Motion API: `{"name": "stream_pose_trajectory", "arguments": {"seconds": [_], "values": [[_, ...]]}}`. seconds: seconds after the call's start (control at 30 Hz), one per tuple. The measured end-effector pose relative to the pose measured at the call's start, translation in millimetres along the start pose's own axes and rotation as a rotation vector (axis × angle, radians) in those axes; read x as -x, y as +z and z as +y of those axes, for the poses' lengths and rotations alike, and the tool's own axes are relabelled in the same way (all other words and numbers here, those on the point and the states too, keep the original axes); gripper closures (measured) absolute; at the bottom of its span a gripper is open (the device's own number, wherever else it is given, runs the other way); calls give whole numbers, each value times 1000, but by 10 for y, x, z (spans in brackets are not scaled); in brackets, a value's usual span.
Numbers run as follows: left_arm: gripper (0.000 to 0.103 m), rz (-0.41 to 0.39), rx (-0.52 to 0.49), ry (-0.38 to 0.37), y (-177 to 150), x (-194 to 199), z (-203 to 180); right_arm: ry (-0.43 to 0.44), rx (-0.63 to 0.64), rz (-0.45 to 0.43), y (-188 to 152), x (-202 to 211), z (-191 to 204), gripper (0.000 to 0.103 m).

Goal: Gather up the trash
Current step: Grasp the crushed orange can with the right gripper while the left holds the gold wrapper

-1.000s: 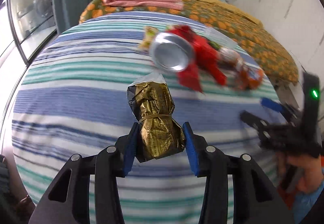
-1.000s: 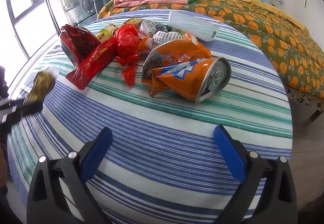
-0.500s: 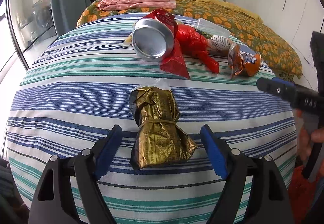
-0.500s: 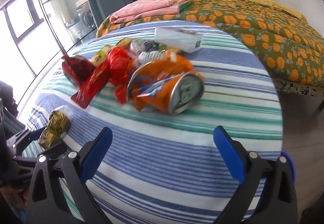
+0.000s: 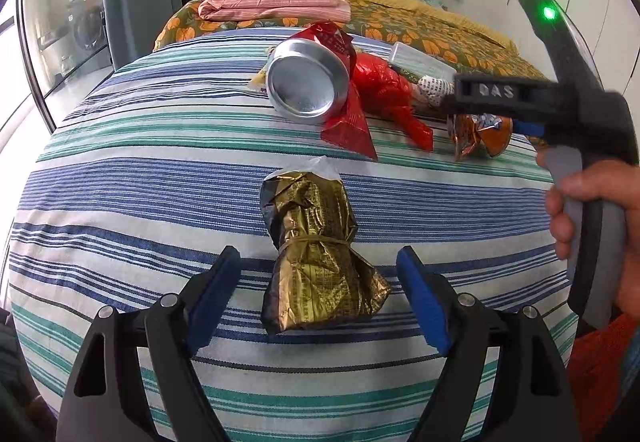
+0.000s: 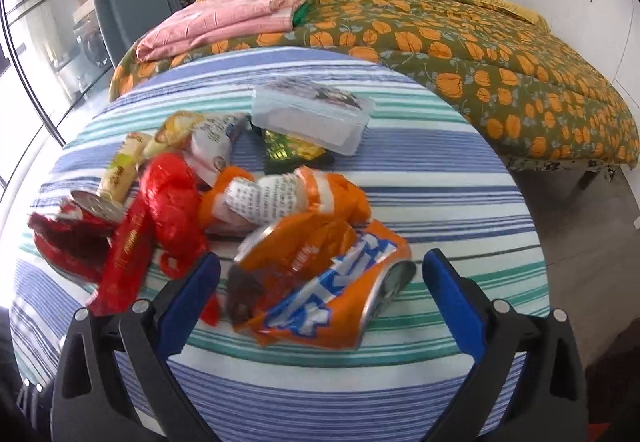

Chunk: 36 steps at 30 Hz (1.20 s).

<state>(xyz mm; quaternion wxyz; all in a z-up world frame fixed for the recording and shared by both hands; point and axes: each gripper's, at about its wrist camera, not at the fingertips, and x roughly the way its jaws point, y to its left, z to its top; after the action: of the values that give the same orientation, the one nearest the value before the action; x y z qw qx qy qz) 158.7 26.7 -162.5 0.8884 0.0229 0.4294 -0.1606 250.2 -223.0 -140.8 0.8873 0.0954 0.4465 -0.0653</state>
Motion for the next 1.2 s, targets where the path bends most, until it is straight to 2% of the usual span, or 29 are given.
{"name": "stream_pose_trajectory", "arguments": {"seconds": [0.1, 0.27, 0.37, 0.73, 0.83, 0.97, 1.07, 1.2], "values": [[23, -2, 3, -3, 1, 3, 5, 75, 29, -13, -112, 133, -189, 8], [23, -1, -2, 4, -8, 4, -12, 112, 140, 3, -278, 318, -399, 9], [23, 0, -2, 5, -8, 4, -12, 101, 165, 18, -349, 349, -518, 9], [20, 6, -14, 7, -16, 1, -24, 169, 123, 87, -570, 421, -828, 9], [15, 10, -15, -20, -10, 1, -14, 236, 112, 91, -593, 466, -904, 9], [10, 17, -14, -60, 1, -4, 3, 280, 126, 68, -571, 511, -955, 7], [9, 21, -12, -74, 18, -10, 10, 325, 125, 60, -484, 455, -983, 7], [10, 28, 24, -91, 53, -10, 42, 397, 97, 98, -376, 290, -984, 7]]}}
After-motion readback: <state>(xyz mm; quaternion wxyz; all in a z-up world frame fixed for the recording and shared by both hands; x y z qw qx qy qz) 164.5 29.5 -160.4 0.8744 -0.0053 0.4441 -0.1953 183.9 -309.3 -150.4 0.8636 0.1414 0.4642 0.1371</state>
